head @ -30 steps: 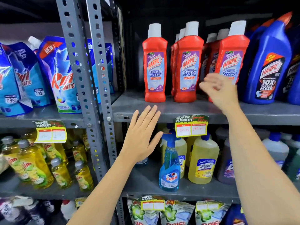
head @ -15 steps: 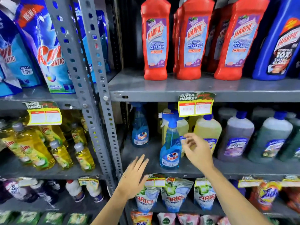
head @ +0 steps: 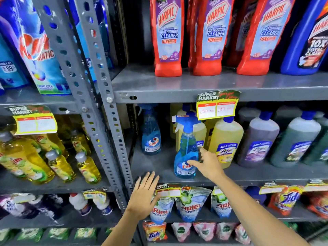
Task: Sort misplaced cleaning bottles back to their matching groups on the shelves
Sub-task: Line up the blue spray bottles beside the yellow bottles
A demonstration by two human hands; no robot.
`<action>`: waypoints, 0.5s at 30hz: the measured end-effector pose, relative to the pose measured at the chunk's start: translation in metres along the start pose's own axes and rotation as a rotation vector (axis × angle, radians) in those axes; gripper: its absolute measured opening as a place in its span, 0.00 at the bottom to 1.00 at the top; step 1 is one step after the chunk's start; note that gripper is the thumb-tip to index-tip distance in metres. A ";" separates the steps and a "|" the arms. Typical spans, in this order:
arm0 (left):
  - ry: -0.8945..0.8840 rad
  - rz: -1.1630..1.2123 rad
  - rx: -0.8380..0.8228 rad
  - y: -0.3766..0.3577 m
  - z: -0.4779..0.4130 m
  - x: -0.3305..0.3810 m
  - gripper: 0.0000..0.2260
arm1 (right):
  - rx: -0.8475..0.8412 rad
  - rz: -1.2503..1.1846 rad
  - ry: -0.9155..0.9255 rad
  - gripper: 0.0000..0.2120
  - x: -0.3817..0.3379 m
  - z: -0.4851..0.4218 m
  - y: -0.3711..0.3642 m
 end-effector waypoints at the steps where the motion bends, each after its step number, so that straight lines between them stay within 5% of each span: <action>1: 0.000 0.008 0.010 -0.001 0.000 -0.001 0.28 | 0.008 -0.012 -0.006 0.22 0.000 0.000 -0.001; 15: -0.015 -0.016 0.050 -0.003 0.003 0.001 0.30 | 0.023 0.037 0.083 0.25 -0.063 0.003 -0.042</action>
Point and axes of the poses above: each hand's wrist, its own z-axis away from the middle knuckle, its own y-axis out of the back of the hand, x = y × z, the point moved 3 cm from there along -z, towards the middle knuckle, and after that the axes turned 3 degrees about x, right-handed, at the moved point
